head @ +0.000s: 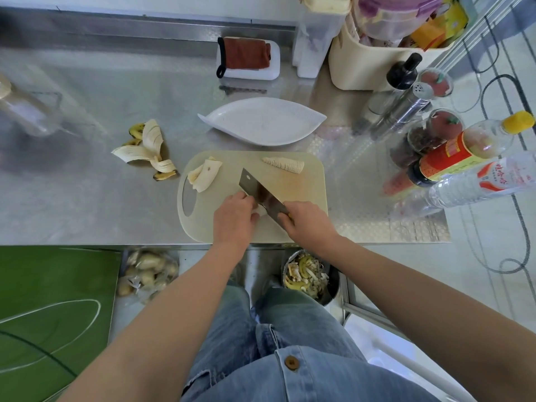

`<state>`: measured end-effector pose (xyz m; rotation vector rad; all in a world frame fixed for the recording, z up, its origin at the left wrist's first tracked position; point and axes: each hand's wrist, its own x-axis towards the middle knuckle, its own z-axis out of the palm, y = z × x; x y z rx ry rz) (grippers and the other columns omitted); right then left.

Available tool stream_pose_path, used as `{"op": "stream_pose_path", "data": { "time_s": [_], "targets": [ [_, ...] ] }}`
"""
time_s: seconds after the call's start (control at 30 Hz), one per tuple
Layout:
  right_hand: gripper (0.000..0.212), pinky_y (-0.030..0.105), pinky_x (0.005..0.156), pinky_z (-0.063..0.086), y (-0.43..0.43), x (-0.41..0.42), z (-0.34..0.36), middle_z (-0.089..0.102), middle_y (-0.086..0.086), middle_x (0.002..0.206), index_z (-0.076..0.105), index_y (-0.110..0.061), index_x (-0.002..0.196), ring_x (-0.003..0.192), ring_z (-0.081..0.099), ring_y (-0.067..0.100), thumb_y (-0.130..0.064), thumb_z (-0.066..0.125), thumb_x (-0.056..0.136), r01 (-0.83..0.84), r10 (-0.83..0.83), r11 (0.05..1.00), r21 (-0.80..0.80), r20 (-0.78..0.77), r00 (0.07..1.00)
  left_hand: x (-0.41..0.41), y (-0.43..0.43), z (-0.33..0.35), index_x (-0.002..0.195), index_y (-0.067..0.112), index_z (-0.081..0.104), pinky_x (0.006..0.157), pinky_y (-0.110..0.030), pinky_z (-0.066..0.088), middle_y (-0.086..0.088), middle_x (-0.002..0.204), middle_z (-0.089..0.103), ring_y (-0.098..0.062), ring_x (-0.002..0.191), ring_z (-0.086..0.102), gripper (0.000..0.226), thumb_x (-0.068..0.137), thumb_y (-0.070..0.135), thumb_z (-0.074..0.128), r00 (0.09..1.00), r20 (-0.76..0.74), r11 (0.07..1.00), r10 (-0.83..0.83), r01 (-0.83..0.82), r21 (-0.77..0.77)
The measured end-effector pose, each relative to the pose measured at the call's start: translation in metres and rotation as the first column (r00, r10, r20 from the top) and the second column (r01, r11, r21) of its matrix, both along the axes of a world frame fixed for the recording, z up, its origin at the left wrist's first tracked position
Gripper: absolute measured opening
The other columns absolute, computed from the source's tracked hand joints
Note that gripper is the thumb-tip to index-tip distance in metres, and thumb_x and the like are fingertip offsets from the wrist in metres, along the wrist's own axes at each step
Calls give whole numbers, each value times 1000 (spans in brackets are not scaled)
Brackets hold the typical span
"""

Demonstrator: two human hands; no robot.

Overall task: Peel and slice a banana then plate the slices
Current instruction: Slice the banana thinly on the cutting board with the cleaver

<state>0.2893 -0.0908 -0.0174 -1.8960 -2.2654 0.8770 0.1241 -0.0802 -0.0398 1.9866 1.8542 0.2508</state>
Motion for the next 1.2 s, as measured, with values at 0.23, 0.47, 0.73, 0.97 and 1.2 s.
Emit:
{"op": "stream_pose_path", "data": {
  "time_s": [0.23, 0.47, 0.73, 0.97, 1.2],
  "targets": [
    [21, 30, 58, 33, 4, 1, 4, 53, 2, 74, 47, -16, 77, 69, 51, 24, -25, 47, 95, -9, 9, 1000, 22, -25, 1000, -1, 0, 0, 98, 15, 68, 72, -31, 42, -1, 98, 62, -21, 90, 55, 14, 86, 21, 65, 1000, 1, 1000, -11, 11, 14],
    [21, 29, 56, 29, 4, 3, 11, 55, 2, 74, 48, -16, 76, 68, 51, 23, -25, 48, 95, -5, 7, 999, 42, -48, 999, -2, 0, -2, 95, 15, 68, 72, -31, 42, -1, 97, 61, -20, 89, 54, 11, 85, 20, 66, 1000, 2, 1000, -11, 11, 18],
    [20, 30, 58, 36, 3, 1, 9, 57, 3, 76, 52, -15, 79, 69, 53, 24, -24, 48, 95, -3, 3, 1000, 6, -35, 999, -2, 0, -1, 95, 13, 69, 74, -35, 48, -2, 96, 63, -22, 88, 55, 13, 85, 19, 67, 1000, 20, 1000, -11, 10, 22],
    [23, 32, 57, 36, 1, 3, 5, 53, 3, 72, 45, -16, 74, 68, 50, 25, -25, 47, 95, -8, 8, 1000, -22, -8, 1000, -3, 0, 0, 95, 13, 69, 71, -32, 42, -3, 97, 62, -23, 88, 55, 12, 85, 16, 65, 999, 30, 999, -26, 25, 35],
    [25, 30, 57, 29, 1, 7, 14, 50, 2, 70, 44, -13, 72, 64, 45, 21, -23, 49, 95, -4, 7, 999, 43, -65, 998, -4, -1, 0, 96, 10, 69, 71, -32, 41, -6, 96, 61, -25, 88, 55, 11, 85, 12, 64, 999, 28, 999, -28, 27, 31]
  ]
}}
